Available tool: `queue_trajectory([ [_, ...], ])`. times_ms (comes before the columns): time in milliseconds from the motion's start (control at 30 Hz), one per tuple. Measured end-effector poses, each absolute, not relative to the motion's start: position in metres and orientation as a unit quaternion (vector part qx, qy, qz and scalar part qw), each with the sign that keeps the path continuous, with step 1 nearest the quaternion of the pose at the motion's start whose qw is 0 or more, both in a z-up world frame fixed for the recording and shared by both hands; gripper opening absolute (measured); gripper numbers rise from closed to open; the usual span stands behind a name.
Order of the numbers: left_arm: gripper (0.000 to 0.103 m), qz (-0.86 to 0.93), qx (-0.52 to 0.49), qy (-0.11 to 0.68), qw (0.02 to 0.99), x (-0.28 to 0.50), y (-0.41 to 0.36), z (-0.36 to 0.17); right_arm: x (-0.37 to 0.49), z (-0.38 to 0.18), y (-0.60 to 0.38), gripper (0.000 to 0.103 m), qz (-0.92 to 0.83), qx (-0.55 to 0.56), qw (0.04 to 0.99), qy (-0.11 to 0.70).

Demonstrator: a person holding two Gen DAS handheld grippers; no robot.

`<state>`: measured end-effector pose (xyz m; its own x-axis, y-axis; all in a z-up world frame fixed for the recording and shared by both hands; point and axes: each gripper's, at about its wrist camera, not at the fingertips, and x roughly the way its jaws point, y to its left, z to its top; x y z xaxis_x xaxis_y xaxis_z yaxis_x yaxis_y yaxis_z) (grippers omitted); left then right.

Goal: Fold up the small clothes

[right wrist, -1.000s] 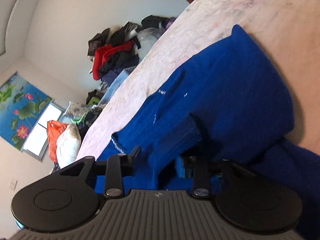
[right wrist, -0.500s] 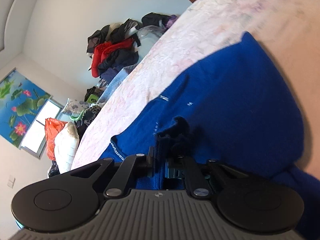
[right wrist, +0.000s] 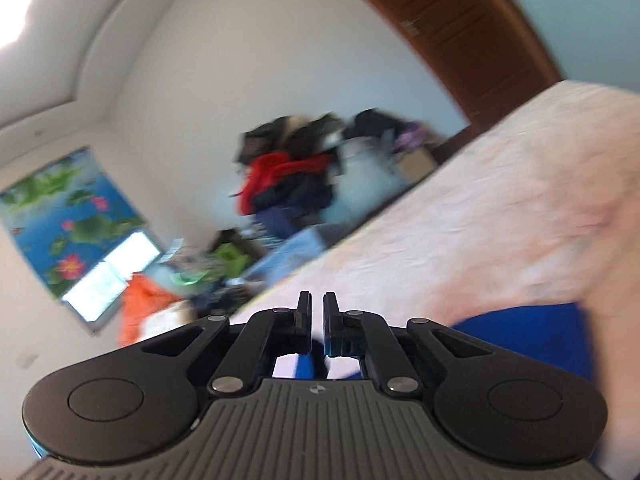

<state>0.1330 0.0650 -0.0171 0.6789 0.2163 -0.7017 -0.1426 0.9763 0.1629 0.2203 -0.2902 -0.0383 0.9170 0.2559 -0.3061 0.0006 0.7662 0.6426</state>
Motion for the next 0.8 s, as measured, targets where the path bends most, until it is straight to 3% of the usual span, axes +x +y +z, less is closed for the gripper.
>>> queue_trajectory([
  [100, 0.093, 0.089, 0.039, 0.410, 0.907, 0.136, 0.063, -0.028, 0.225, -0.099, -0.316, 0.011, 0.007, 0.341, 0.901, 0.268],
  [233, 0.093, 0.090, 0.058, 0.412, 0.905, 0.135, 0.056, -0.034, 0.223, -0.142, -0.323, 0.011, 0.026, 0.409, 0.867, 0.283],
  [333, 0.093, 0.093, 0.056, 0.410, 0.906, 0.135, 0.055, -0.032, 0.231, -0.142, -0.301, 0.028, 0.092, 0.445, 0.842, 0.290],
  [367, 0.093, 0.093, 0.054, 0.409, 0.906, 0.135, 0.056, -0.031, 0.235, -0.140, -0.292, 0.047, 0.104, 0.437, 0.843, 0.298],
  [400, 0.093, 0.093, 0.052, 0.409, 0.906, 0.135, 0.057, -0.030, 0.237, -0.135, -0.278, 0.053, 0.100, 0.411, 0.850, 0.314],
  [733, 0.093, 0.088, 0.050, 0.402, 0.910, 0.147, 0.051, -0.021, 0.262, -0.119, -0.224, 0.050, 0.098, 0.317, 0.883, 0.331],
  [767, 0.093, 0.088, 0.052, 0.403, 0.909, 0.150, 0.049, -0.021, 0.266, -0.120, -0.220, 0.044, 0.097, 0.307, 0.887, 0.332],
  [800, 0.093, 0.089, 0.055, 0.405, 0.908, 0.152, 0.048, -0.022, 0.269, -0.120, -0.221, 0.028, 0.096, 0.294, 0.891, 0.333],
])
